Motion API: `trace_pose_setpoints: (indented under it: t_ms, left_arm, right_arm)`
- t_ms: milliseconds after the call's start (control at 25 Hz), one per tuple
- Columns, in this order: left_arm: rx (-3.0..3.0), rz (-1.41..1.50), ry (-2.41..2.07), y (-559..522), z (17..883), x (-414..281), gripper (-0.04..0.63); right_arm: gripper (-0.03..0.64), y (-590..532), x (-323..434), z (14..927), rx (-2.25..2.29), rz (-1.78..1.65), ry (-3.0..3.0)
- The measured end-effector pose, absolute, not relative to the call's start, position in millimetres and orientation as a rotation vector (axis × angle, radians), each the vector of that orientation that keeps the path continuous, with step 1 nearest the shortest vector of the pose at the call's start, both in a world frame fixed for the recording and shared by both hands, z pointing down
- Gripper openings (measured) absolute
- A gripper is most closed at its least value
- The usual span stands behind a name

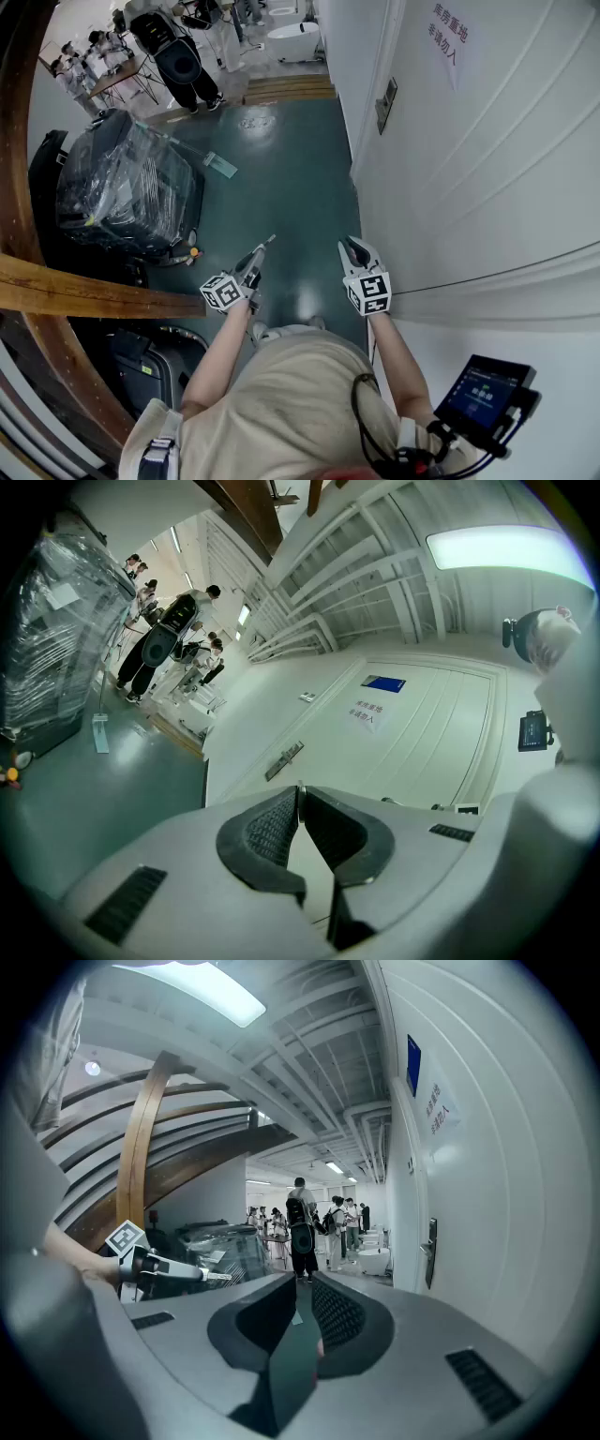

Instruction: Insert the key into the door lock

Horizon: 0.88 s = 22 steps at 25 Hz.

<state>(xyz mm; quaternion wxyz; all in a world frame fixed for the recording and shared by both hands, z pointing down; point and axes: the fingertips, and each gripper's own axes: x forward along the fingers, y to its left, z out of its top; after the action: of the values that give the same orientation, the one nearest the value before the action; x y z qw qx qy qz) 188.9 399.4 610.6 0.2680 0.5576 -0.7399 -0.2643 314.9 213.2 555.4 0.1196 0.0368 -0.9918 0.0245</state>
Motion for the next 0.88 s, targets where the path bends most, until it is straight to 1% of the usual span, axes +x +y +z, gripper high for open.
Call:
trace_pose_setpoints:
  t_ms: [320,520,880]
  left_arm:
    - [1.514,-0.722,-2.001,399.7,618.5,181.6,0.034]
    - [1.522,-0.725,-1.995,397.7,617.8,183.2,0.035]
    - [1.515,-0.755,-1.992,399.7,611.2,186.0,0.035]
  right_arm:
    - [0.060,211.0,309.0,557.2,0.097,0.074,-2.907]
    - [0.061,209.1,310.1,559.5,0.091,0.156,-2.914]
    - [0.061,207.9,316.8,553.0,0.107,0.144,-2.925]
